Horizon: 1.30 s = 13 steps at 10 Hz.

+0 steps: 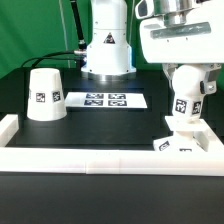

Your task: Assemble lamp

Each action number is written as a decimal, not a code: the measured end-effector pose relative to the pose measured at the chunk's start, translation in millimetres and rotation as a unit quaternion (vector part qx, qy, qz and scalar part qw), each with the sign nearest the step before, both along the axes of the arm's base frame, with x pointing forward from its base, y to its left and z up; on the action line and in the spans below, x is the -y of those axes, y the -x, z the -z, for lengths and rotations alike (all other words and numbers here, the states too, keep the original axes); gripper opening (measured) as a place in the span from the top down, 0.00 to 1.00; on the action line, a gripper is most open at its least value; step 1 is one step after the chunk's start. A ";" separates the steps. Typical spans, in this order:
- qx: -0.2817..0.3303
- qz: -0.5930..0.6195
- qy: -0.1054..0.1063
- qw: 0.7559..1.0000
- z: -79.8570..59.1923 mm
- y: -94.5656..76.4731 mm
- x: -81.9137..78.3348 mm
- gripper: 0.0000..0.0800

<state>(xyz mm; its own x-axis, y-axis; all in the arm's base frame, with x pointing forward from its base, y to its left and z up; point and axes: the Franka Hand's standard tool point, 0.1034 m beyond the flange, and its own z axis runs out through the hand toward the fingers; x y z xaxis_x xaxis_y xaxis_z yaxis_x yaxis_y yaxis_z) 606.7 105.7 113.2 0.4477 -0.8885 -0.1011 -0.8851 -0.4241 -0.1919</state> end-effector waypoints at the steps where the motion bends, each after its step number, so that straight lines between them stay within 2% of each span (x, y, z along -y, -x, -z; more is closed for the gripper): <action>1: 0.003 -0.017 0.002 1.000 0.0 0.0 0.0 0.28; 2: 0.000 -0.038 0.005 0.999 0.6 1.9 -1.9 0.14; 7: 0.027 -0.239 0.031 0.970 -1.1 1.4 -5.0 0.13; 9: 0.040 -0.316 0.040 0.947 -1.0 1.4 -4.6 0.13; 11: 0.052 -0.452 0.082 0.886 -1.8 0.4 -3.4 0.13; 13: 0.063 -0.518 0.093 0.848 -4.0 -2.3 -2.8 0.13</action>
Offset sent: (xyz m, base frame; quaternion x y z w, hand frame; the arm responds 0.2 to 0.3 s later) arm 0.0070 0.0049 0.0036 -0.0473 -0.0014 -0.2781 0.9594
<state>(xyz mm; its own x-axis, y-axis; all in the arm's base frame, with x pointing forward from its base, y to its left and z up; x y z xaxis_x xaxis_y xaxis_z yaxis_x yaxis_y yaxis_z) 608.9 108.5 117.2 0.9945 -0.0073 0.1040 0.0033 -0.9948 -0.1013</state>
